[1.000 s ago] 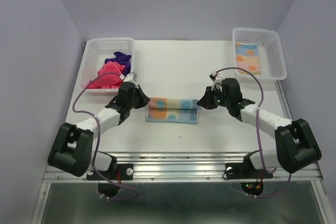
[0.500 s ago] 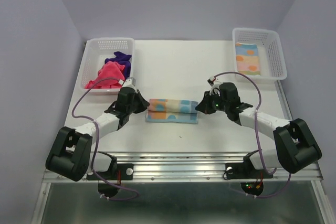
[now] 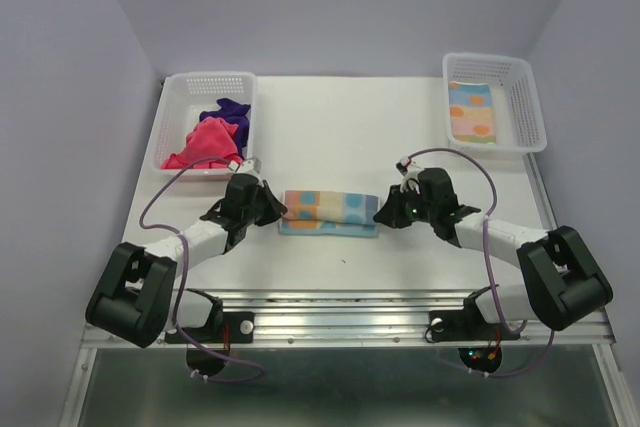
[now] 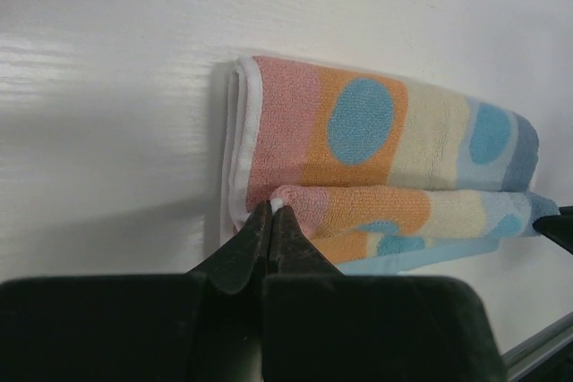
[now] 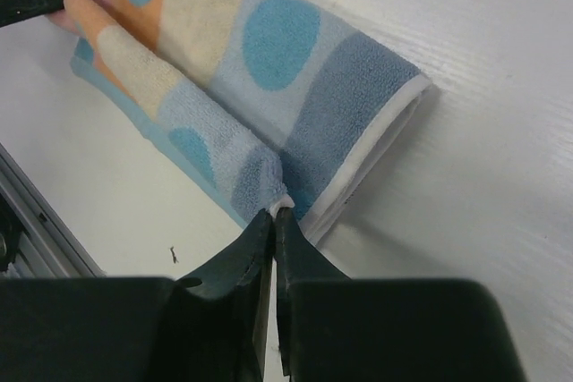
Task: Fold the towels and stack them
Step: Fold the towel
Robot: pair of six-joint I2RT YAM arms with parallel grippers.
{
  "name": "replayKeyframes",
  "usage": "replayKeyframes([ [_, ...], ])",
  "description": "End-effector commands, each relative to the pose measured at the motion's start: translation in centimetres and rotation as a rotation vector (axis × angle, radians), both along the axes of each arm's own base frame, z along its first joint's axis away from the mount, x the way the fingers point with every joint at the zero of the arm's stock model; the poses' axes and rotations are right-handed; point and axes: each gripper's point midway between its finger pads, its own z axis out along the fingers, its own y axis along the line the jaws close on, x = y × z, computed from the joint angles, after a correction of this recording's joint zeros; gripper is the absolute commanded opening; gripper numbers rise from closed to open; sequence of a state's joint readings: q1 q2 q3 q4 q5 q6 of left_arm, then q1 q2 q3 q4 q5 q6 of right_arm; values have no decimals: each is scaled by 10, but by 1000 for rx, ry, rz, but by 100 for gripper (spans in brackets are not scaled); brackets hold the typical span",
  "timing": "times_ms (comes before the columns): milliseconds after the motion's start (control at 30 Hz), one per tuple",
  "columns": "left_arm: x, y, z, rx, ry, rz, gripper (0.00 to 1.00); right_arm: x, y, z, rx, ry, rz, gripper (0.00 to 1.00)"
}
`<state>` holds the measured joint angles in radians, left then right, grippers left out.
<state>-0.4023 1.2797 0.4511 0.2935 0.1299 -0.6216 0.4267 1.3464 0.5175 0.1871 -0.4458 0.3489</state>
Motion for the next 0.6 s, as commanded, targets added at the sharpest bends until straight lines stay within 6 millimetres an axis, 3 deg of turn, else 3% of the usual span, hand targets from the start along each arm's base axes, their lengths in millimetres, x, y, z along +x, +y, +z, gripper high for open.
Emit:
replayKeyframes([
  [0,-11,-2,6,-19,-8,-21,5,-9,6,7,52,-27,31,10],
  [67,-18,0,7,-19,-2,-20,15,-14,6,6,57,-16,32,15],
  [100,-21,1,7,-20,3,-21,25,-19,6,5,63,-6,37,34],
  [133,-23,2,7,-19,6,-21,40,-22,5,7,72,-7,36,39],
  [167,-29,4,4,-11,24,-22,49,-26,5,8,78,-7,41,43],
  [200,-31,5,10,-16,8,-20,61,-29,4,13,89,-8,37,55],
  [300,-41,14,16,-7,0,1,79,-34,-2,18,83,-4,6,73],
  [333,-43,15,18,-9,-7,14,92,-34,-4,22,81,-15,-4,99],
  [400,-46,17,24,-44,-33,41,99,-28,-12,32,69,-37,-76,100],
  [567,-38,21,43,-46,-80,72,99,-10,-21,46,59,-27,-209,100],
])
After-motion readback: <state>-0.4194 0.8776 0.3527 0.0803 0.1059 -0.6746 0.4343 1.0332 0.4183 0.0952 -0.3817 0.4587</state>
